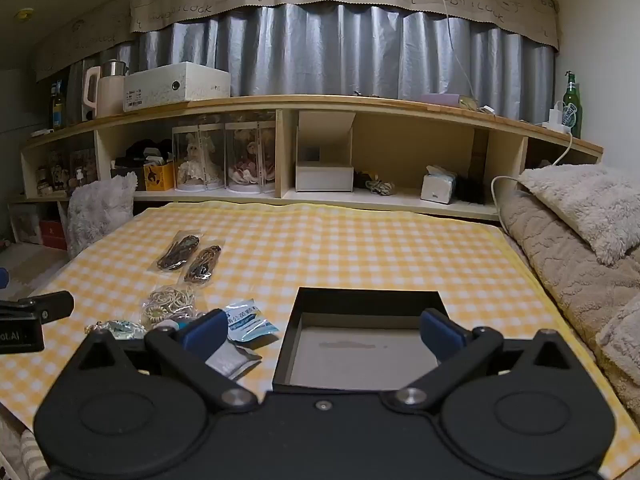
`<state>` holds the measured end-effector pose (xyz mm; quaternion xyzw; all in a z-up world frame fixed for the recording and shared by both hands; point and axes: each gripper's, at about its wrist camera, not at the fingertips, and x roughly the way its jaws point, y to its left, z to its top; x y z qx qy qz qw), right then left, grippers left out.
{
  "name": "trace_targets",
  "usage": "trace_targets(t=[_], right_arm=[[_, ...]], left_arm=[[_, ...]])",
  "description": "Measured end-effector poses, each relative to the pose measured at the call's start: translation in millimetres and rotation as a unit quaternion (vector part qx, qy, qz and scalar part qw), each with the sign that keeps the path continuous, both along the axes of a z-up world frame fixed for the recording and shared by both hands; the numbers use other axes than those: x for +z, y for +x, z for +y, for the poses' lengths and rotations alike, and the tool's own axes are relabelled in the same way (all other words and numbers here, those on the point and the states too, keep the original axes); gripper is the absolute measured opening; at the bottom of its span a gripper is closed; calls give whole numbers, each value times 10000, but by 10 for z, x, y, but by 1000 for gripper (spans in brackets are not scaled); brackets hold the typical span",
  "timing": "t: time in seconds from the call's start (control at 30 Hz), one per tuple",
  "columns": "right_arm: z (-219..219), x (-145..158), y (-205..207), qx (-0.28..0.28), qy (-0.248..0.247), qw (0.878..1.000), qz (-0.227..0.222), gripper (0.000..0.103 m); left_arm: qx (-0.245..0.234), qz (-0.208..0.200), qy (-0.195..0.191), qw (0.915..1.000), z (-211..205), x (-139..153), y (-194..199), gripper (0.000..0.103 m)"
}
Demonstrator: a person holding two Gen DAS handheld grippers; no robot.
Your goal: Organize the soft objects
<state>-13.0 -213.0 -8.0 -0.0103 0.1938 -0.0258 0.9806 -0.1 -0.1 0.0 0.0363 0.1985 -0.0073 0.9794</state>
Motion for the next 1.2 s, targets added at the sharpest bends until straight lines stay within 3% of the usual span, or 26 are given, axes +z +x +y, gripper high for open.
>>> trace_targets(t=[1.2], right_arm=[[9,-30,15,-19,-87,9999,61,103]], left_arm=[[-5,49,-7,10000,8,-63,28,103]])
